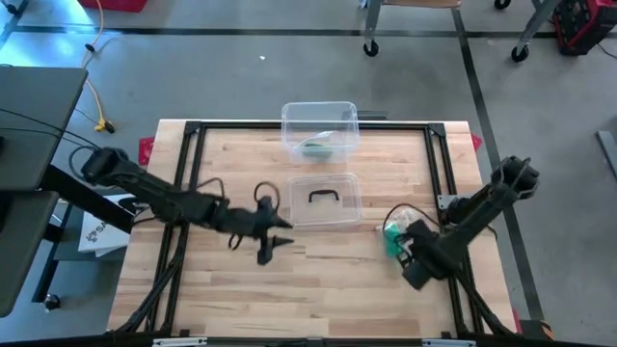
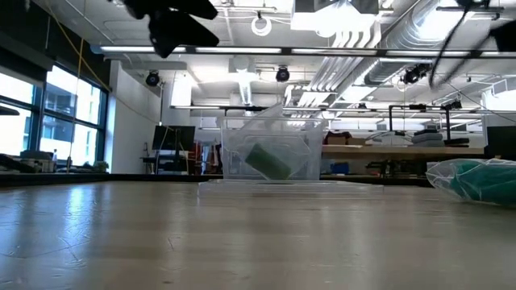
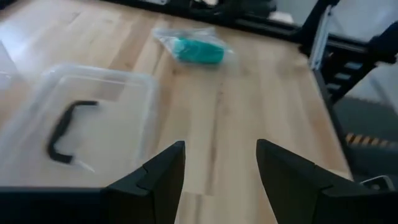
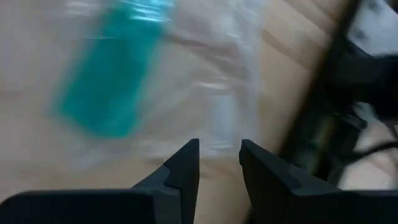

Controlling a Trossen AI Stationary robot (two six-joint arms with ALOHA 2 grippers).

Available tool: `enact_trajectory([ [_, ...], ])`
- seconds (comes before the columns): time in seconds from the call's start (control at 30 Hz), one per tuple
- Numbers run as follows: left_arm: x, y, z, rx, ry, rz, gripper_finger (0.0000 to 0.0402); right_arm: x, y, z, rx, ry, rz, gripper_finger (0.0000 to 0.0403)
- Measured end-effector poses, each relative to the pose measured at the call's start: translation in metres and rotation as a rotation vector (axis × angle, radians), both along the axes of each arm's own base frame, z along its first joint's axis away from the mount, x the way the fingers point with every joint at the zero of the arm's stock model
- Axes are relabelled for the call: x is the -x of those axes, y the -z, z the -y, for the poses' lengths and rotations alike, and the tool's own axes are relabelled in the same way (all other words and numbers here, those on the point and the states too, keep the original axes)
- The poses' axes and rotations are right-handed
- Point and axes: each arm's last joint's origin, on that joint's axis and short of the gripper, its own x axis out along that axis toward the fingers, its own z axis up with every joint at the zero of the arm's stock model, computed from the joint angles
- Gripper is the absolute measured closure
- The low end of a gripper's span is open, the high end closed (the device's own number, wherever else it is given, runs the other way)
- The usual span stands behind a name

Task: Roll bandage
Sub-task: Put the packaged blue bandage into the transparent bin

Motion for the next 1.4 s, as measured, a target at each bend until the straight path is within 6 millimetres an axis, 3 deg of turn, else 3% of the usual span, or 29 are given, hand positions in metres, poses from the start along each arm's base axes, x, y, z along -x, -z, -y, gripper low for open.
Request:
enact_trajectory([
  [0.17, 0.016, 0.021, 0.025, 0.043, -0.038, 0.077, 0.0211, -0.007, 0.035, 0.026, -0.104, 0.024, -0.055, 0.0293],
  [0.3, 0.025, 0.027, 0.037, 0.054, -0.066, 0.126, 0.0211, -0.033, 0.056, 0.03, -0.258, -0.092, 0.157, 0.0293],
  [0.4, 0.028, 0.028, 0.042, 0.051, -0.059, 0.133, 0.0211, -0.058, 0.048, 0.024, -0.296, -0.239, 0.367, 0.0293],
  [0.57, 0.03, 0.026, 0.048, 0.063, -0.038, 0.15, 0.0211, -0.081, 0.005, 0.006, -0.246, -0.472, 0.508, 0.0293],
  [0.7, 0.03, 0.025, 0.05, 0.071, -0.032, 0.163, 0.0211, -0.082, -0.014, -0.013, -0.221, -0.712, 0.541, 0.0293],
  [0.8, 0.03, 0.024, 0.05, 0.071, -0.036, 0.168, 0.0211, -0.071, -0.013, -0.026, -0.182, -0.806, 0.536, 0.0292],
  [1.07, 0.032, 0.024, 0.052, 0.078, -0.058, 0.175, 0.0211, -0.047, 0.0, -0.047, -0.187, -0.92, 0.528, 0.0256],
  [1.17, 0.032, 0.025, 0.052, 0.078, -0.061, 0.169, 0.0211, -0.042, -0.001, -0.052, -0.115, -0.945, 0.553, 0.0236],
  [1.4, 0.032, 0.024, 0.052, 0.078, -0.066, 0.174, 0.0211, -0.053, 0.012, -0.058, -0.03, -1.0, 0.571, 0.0181],
])
